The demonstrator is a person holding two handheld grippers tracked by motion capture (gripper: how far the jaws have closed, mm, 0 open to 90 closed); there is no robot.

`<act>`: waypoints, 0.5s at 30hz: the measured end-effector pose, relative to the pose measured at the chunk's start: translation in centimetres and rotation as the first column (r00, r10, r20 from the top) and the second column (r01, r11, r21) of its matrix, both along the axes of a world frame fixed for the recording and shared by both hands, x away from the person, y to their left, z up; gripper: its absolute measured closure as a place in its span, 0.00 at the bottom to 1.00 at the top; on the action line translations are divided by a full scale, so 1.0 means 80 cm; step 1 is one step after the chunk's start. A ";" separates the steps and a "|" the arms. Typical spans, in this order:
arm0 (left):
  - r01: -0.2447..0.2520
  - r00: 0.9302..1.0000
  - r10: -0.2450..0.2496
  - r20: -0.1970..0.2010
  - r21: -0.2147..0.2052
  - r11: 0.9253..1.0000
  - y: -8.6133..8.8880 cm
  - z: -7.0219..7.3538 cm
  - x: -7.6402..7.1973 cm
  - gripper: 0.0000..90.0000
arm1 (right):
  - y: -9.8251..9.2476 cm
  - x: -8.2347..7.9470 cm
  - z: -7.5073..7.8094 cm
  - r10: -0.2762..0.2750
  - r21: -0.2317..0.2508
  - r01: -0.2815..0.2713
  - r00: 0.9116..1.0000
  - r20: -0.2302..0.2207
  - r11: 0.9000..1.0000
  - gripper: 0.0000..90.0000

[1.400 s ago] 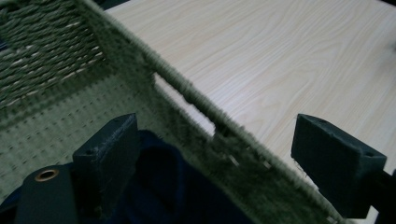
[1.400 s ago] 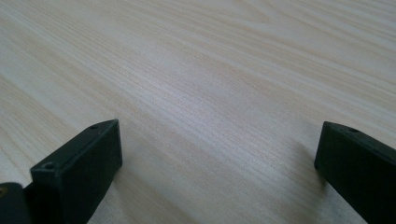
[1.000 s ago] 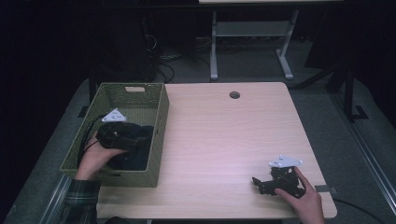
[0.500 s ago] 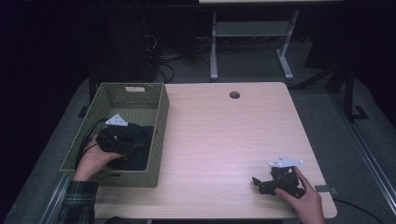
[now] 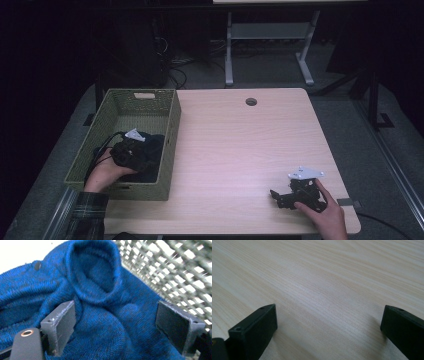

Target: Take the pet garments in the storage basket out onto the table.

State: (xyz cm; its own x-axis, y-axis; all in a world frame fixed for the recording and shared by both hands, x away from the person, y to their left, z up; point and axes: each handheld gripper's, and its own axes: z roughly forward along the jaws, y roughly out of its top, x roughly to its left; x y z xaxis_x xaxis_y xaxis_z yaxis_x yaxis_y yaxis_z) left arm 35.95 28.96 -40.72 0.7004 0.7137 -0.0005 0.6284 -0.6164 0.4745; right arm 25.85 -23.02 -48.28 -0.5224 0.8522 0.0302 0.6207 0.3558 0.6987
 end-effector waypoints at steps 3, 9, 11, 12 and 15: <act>-0.018 1.000 0.019 -0.024 0.060 0.998 -0.004 -0.010 0.003 0.16 | 0.000 0.000 0.000 0.000 0.000 0.000 1.000 0.000 1.000 0.01; -0.033 0.998 0.039 -0.053 0.103 0.994 -0.009 -0.019 0.007 0.17 | 0.000 0.000 0.000 0.000 0.000 0.000 1.000 0.000 1.000 0.01; -0.047 0.996 0.055 -0.064 0.117 0.992 -0.009 -0.021 0.008 0.20 | 0.000 0.000 0.000 0.000 0.000 0.000 1.000 0.000 1.000 0.01; -0.053 0.996 0.062 -0.071 0.123 0.991 -0.009 -0.021 0.008 0.25 | 0.000 0.000 0.000 0.000 0.000 0.000 1.000 0.000 1.000 0.01; -0.053 0.994 0.065 -0.083 0.138 0.989 -0.011 -0.021 0.009 0.39 | 0.000 0.000 0.000 0.000 0.000 0.000 1.000 0.000 1.000 0.01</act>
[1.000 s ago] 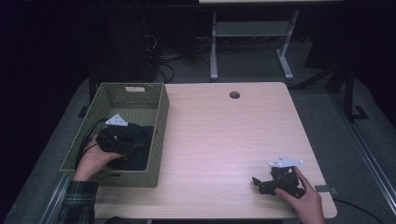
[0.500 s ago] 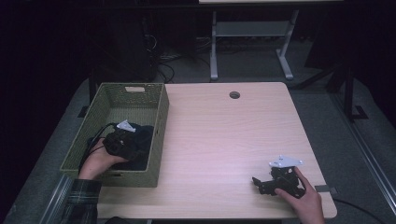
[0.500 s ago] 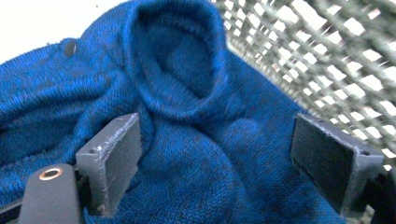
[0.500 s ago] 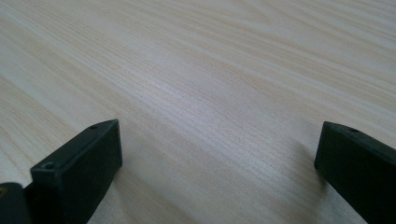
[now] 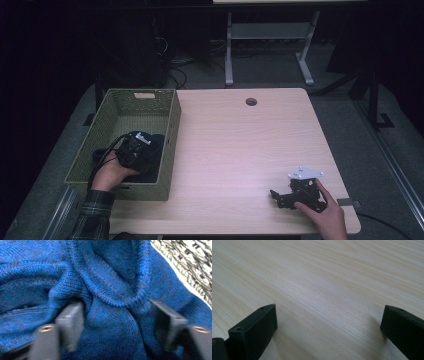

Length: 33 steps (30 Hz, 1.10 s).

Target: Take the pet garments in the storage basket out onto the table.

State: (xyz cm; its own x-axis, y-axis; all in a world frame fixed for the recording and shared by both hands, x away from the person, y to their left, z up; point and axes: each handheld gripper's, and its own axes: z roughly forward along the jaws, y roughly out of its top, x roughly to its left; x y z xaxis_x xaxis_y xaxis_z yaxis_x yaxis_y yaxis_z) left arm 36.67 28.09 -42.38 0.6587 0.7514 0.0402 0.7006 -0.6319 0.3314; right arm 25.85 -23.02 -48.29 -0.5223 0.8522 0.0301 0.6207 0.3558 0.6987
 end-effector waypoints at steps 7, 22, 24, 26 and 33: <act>0.005 1.000 -0.004 -0.008 0.010 1.000 -0.002 0.005 -0.001 0.78 | 0.000 0.000 0.000 0.000 0.000 0.000 1.000 0.000 1.000 0.00; -0.091 0.992 0.108 0.069 -0.217 0.972 0.025 0.039 0.001 0.80 | 0.000 0.000 0.000 0.000 0.000 0.000 1.000 -0.001 1.000 0.01; -0.096 0.989 0.121 0.089 -0.246 0.965 0.029 0.044 0.000 0.80 | 0.000 0.000 0.000 0.000 0.001 0.000 1.000 -0.001 1.000 0.01; -0.101 0.984 0.136 0.112 -0.270 0.957 0.033 0.049 -0.001 0.80 | 0.000 0.000 0.000 0.000 0.000 0.000 1.000 -0.001 1.000 0.01; -0.106 0.971 0.178 0.161 -0.377 0.920 0.048 0.064 -0.003 0.80 | 0.000 0.000 0.000 0.000 0.000 0.000 1.000 0.000 1.000 0.01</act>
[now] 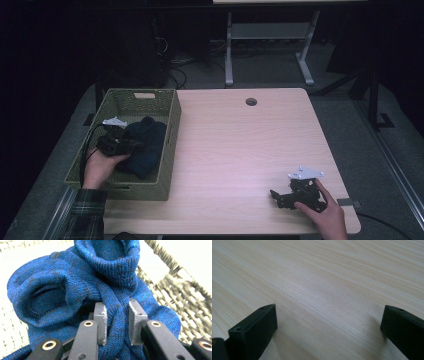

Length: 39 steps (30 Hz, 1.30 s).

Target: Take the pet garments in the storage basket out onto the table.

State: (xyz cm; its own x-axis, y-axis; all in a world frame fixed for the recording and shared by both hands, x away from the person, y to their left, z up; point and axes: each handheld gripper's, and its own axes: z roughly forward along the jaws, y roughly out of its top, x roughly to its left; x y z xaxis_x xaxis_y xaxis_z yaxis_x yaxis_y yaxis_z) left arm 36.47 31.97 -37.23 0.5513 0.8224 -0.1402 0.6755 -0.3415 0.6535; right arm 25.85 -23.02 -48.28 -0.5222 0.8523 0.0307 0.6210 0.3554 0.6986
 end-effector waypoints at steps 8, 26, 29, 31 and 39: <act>0.005 0.998 0.000 0.060 -0.077 0.997 0.006 0.022 -0.003 0.80 | 0.000 0.000 0.000 0.000 0.000 0.000 1.000 0.000 1.000 0.00; 0.072 0.983 -0.040 0.180 -0.173 0.982 -0.003 0.081 -0.010 0.80 | 0.000 0.000 0.000 0.000 0.000 0.000 1.000 0.001 1.000 0.01; 0.086 0.979 -0.050 0.196 -0.176 0.981 -0.005 0.087 -0.012 0.80 | 0.000 0.001 0.000 -0.002 -0.001 0.002 1.000 0.001 1.000 0.00; 0.087 0.978 -0.050 0.203 -0.176 0.981 -0.005 0.091 -0.013 0.80 | 0.000 0.001 0.000 -0.002 -0.001 0.002 1.000 0.002 1.000 0.01; 0.113 0.969 -0.062 0.241 -0.203 0.973 -0.010 0.104 -0.017 0.80 | 0.000 0.001 0.000 -0.003 0.000 0.003 1.000 0.002 1.000 0.01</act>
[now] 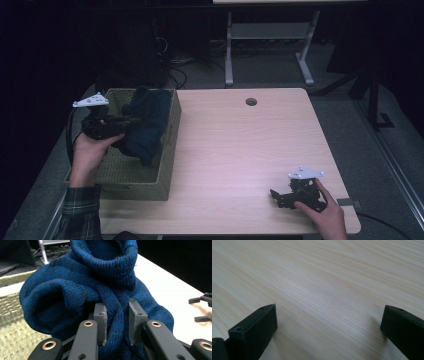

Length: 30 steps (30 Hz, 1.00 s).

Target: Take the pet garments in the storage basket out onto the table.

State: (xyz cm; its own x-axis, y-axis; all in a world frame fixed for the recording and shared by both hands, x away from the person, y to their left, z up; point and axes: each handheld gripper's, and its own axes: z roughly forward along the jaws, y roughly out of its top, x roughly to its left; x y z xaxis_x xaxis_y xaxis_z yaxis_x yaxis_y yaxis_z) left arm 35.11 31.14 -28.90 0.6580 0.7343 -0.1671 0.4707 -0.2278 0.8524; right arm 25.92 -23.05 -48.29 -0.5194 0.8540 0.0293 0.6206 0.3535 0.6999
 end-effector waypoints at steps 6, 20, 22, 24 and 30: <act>0.021 1.000 -0.021 0.019 -0.013 1.000 -0.009 0.010 -0.001 0.80 | 0.000 0.000 0.000 -0.001 0.000 0.001 1.000 0.000 1.000 0.01; 0.088 0.995 -0.087 0.058 -0.017 0.996 -0.047 0.031 0.007 0.80 | 0.000 0.000 0.000 -0.001 0.000 0.001 1.000 0.000 1.000 0.01; 0.097 0.993 -0.096 0.063 -0.019 0.995 -0.055 0.034 0.008 0.80 | 0.000 0.000 0.000 -0.001 0.001 0.001 1.000 0.000 1.000 0.01; 0.107 0.992 -0.105 0.063 -0.018 0.994 -0.062 0.036 0.010 0.80 | 0.000 0.000 0.000 -0.001 0.001 0.001 1.000 0.000 1.000 0.01; 0.144 0.987 -0.142 0.073 -0.026 0.989 -0.081 0.046 0.017 0.80 | 0.000 0.000 0.000 -0.001 0.001 0.001 1.000 -0.001 1.000 0.01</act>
